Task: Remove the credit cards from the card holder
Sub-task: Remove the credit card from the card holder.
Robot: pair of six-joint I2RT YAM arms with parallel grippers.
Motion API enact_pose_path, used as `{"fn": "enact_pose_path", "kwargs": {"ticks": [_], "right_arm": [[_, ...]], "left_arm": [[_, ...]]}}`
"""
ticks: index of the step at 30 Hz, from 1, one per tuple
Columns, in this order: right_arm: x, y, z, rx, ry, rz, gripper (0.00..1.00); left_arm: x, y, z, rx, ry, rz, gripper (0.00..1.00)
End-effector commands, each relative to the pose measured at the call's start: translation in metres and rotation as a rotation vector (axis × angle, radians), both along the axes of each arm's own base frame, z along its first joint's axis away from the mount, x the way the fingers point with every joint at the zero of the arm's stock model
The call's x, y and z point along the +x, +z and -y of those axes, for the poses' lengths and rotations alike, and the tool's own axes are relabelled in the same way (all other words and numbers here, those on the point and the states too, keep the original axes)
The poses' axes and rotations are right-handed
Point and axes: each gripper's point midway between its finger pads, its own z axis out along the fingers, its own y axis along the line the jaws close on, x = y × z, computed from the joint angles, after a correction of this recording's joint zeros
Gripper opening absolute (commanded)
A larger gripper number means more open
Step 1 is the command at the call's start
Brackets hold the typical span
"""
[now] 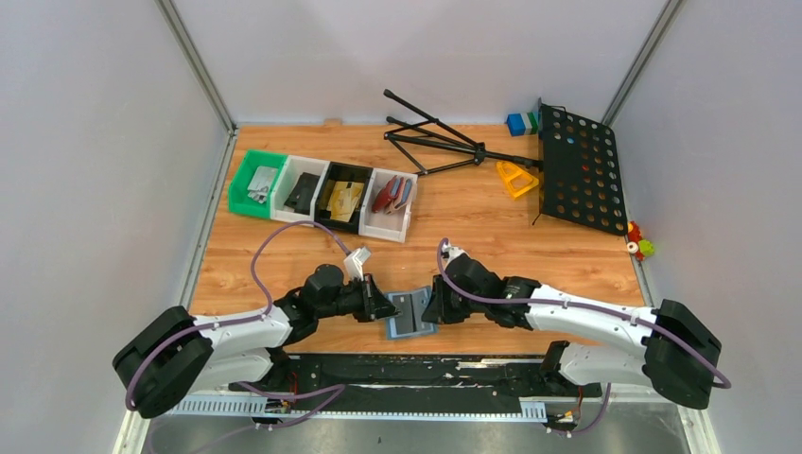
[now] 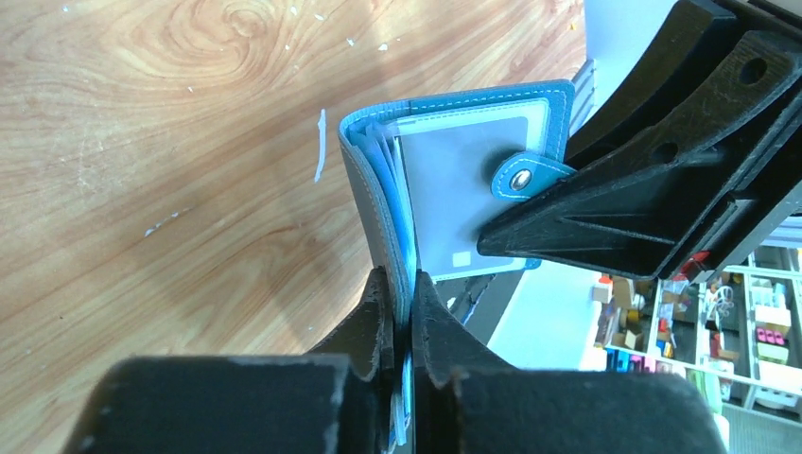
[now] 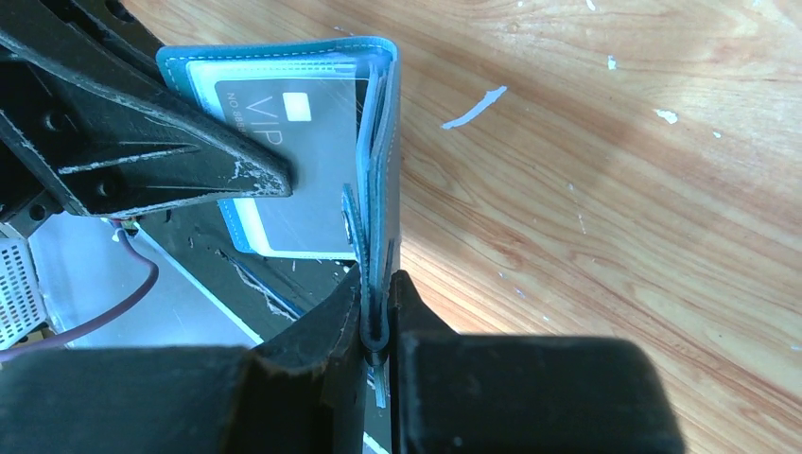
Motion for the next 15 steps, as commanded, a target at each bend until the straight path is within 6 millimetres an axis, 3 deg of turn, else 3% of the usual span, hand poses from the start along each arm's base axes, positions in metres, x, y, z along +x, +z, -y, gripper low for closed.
{"fn": "enact_pose_path", "kwargs": {"ticks": [1,6,9,12,15], "right_arm": [[0.007,0.016,-0.009,0.088,0.004,0.054,0.02],[0.009,0.005,0.012,0.029,-0.023,0.059,0.18],[0.01,-0.003,0.034,-0.056,-0.059,0.07,0.36],[0.011,0.004,0.051,-0.088,-0.06,0.116,0.42],[0.013,0.029,0.054,-0.038,-0.032,0.202,0.42]], "left_arm": [[-0.003,0.018,0.005,-0.046,-0.045,0.051,0.0],[-0.002,0.023,0.004,-0.04,-0.047,0.067,0.0],[-0.001,0.026,0.002,-0.038,-0.04,0.08,0.0],[0.001,0.026,0.0,-0.023,-0.035,0.089,0.0],[0.002,0.028,0.0,-0.008,-0.042,0.103,0.0]]}}
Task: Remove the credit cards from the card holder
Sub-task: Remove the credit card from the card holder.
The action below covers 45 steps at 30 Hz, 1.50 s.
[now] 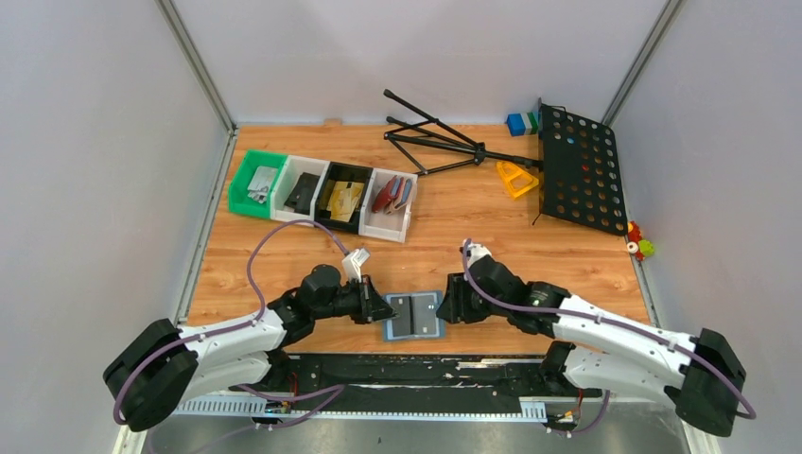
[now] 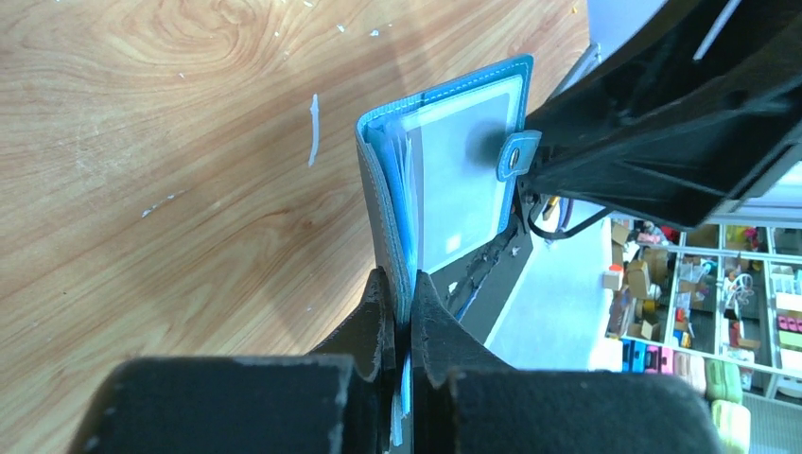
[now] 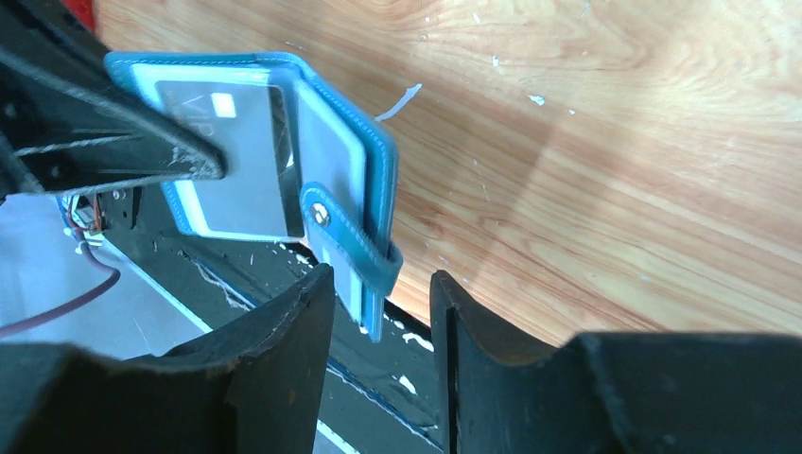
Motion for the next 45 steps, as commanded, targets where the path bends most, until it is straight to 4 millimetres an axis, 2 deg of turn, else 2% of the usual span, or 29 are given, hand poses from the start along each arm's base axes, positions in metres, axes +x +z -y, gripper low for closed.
{"fn": "enact_pose_path", "kwargs": {"ticks": [1,3,6,10,13,19,23,29,39,45], "right_arm": [[0.008,0.033,0.012,0.028,0.036,0.156,0.43],[0.008,0.055,0.009,0.097,0.065,0.228,0.44],[0.0,0.089,-0.005,0.259,0.149,0.315,0.46],[-0.011,0.112,-0.027,0.434,0.242,0.358,0.49],[-0.012,0.104,-0.037,0.44,0.273,0.336,0.49],[-0.011,0.064,-0.042,0.327,0.295,0.228,0.46],[-0.016,0.053,-0.045,0.395,0.284,0.167,0.47],[-0.016,0.051,-0.034,0.527,0.229,0.121,0.48],[-0.022,0.081,-0.031,0.7,0.241,0.098,0.41],[-0.023,0.084,-0.031,0.712,0.246,0.075,0.38]], "left_arm": [[0.009,0.024,0.007,-0.024,-0.023,0.081,0.0],[0.01,0.028,0.009,-0.029,-0.029,0.093,0.0],[0.011,0.033,0.011,-0.039,-0.037,0.106,0.0],[0.01,0.04,0.015,-0.069,-0.06,0.116,0.0],[0.01,0.048,0.018,-0.095,-0.067,0.13,0.0],[0.006,0.06,0.023,-0.152,-0.094,0.128,0.0],[0.002,0.068,0.027,-0.202,-0.119,0.109,0.0],[-0.002,0.075,0.028,-0.255,-0.133,0.103,0.0],[-0.011,0.104,0.032,-0.39,-0.179,0.109,0.0],[-0.015,0.12,0.032,-0.461,-0.195,0.11,0.0]]}}
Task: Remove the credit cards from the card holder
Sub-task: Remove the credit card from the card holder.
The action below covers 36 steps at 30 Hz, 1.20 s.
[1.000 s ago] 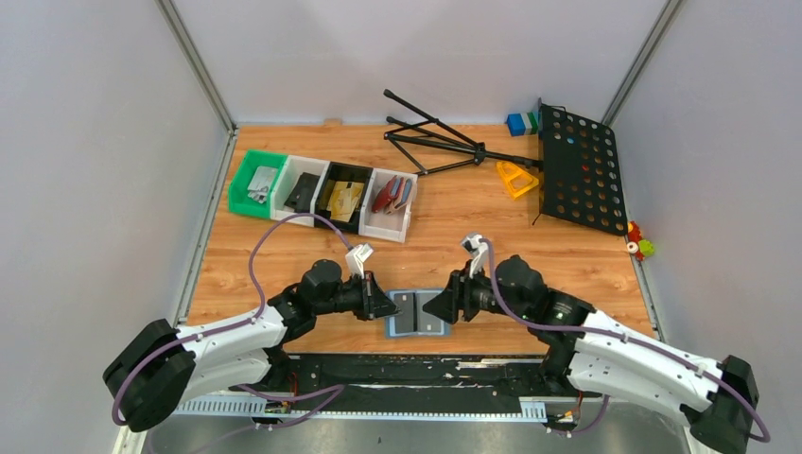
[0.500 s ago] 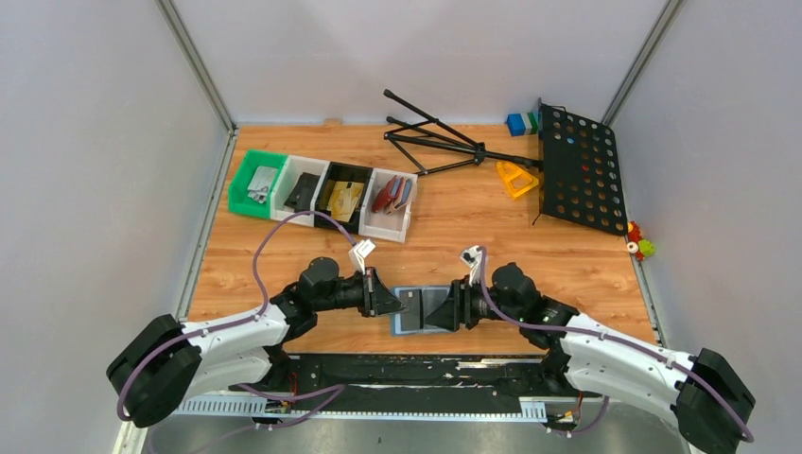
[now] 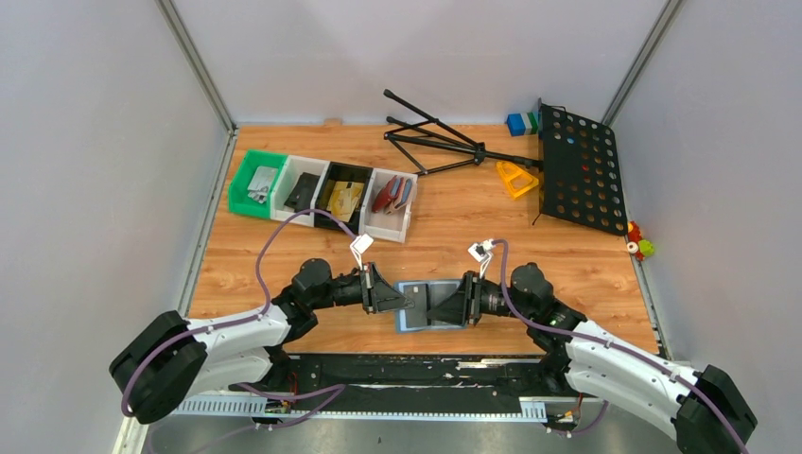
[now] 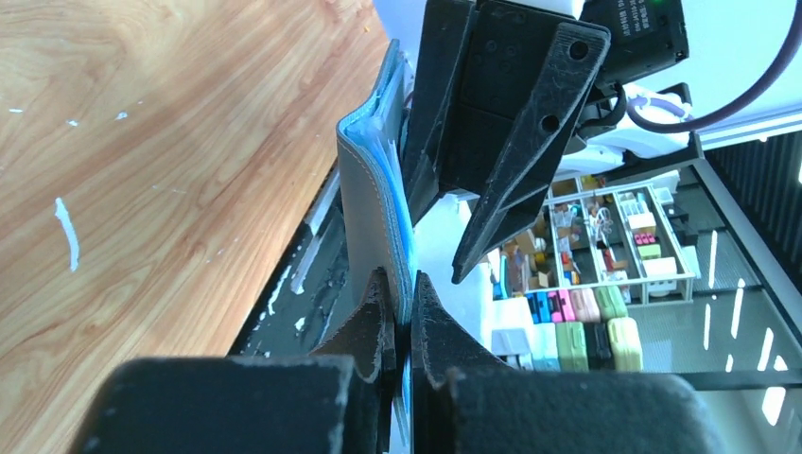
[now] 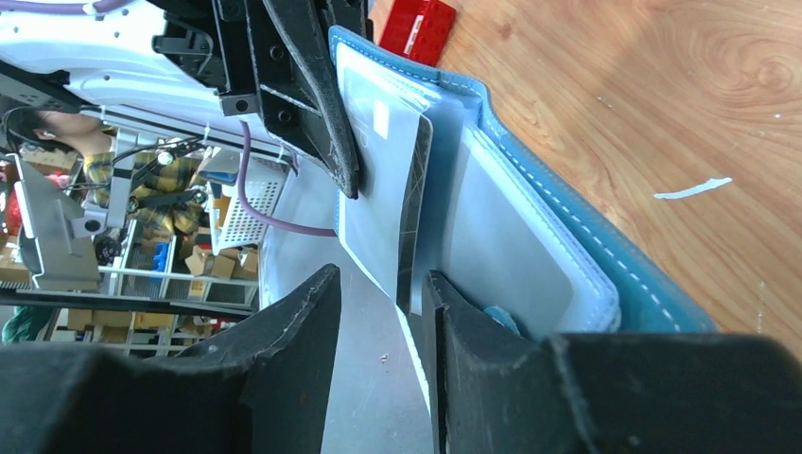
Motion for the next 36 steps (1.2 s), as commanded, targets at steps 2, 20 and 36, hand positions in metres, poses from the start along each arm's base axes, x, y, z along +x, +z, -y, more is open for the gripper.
{"fn": "enact_pose_path", "kwargs": {"ticks": [2,20,36], "right_arm": [[-0.004,0.018,-0.003,0.083,0.029,0.008,0.35],[-0.002,0.036,0.008,0.216,-0.007,-0.027,0.0],[0.03,0.021,0.028,0.048,-0.172,0.003,0.0]], "left_arm": [[-0.01,0.044,0.002,-0.166,-0.061,0.061,0.0],[-0.004,0.052,-0.006,-0.228,-0.025,0.04,0.04],[0.014,0.025,-0.028,-0.092,0.056,0.017,0.0]]}}
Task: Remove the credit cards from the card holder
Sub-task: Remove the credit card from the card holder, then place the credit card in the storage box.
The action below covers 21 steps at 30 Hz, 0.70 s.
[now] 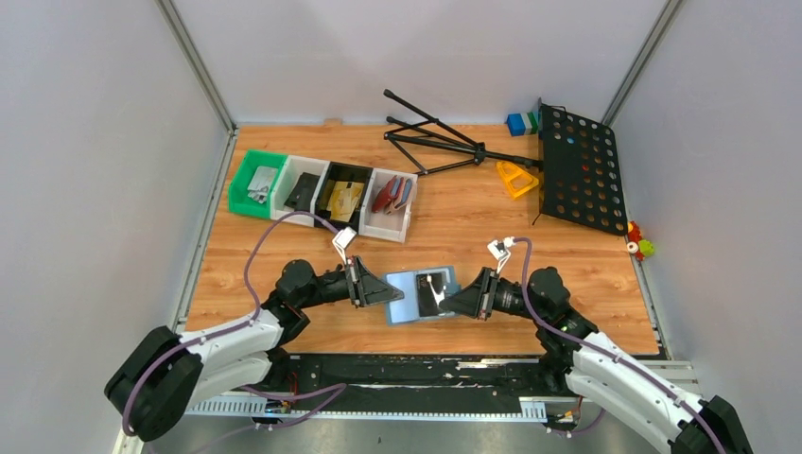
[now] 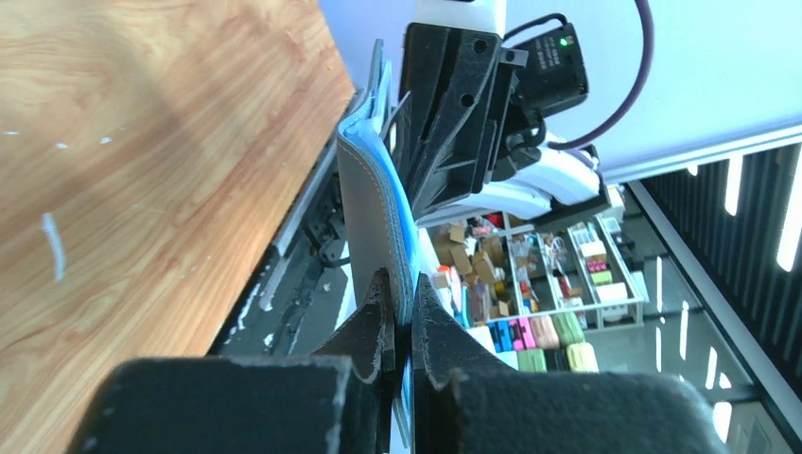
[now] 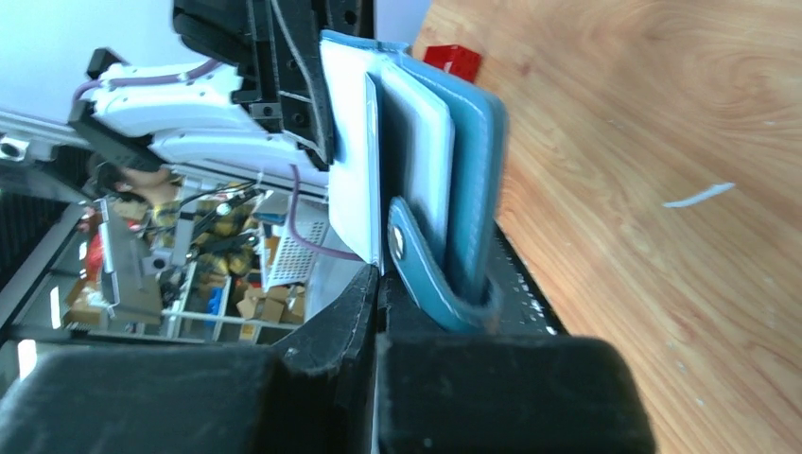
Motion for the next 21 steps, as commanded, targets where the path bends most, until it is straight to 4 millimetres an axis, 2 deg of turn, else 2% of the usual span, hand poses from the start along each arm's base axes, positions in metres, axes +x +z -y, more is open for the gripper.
{"fn": "enact_pose_path", "kwargs": {"ticks": [1,3,5,9,12,17,21], "right_arm": [[0.026,0.0,0.014,-0.132,-0.126,0.068,0.0],[0.034,-0.008,0.023,-0.219,-0.183,0.07,0.0],[0.041,-0.004,0.027,-0.241,-0.216,0.096,0.0],[0.058,0.015,0.023,-0.238,-0.256,0.16,0.0],[0.074,0.032,0.009,-0.217,-0.244,0.187,0.0],[0.102,0.055,-0.023,-0.181,-0.212,0.195,0.0],[0.135,0.07,-0.051,-0.164,-0.259,0.186,0.0]], "left_arm": [[0.008,-0.002,-0.015,0.059,0.038,0.047,0.0],[0.016,-0.005,-0.022,0.129,0.078,0.056,0.0],[0.027,-0.02,-0.035,0.279,0.145,0.048,0.0],[0.04,-0.051,-0.073,0.589,0.264,-0.003,0.0],[0.044,-0.059,-0.086,0.672,0.289,-0.031,0.0],[0.04,-0.074,-0.09,0.704,0.29,-0.097,0.0],[0.04,-0.085,-0.103,0.751,0.36,-0.121,0.0]]}}
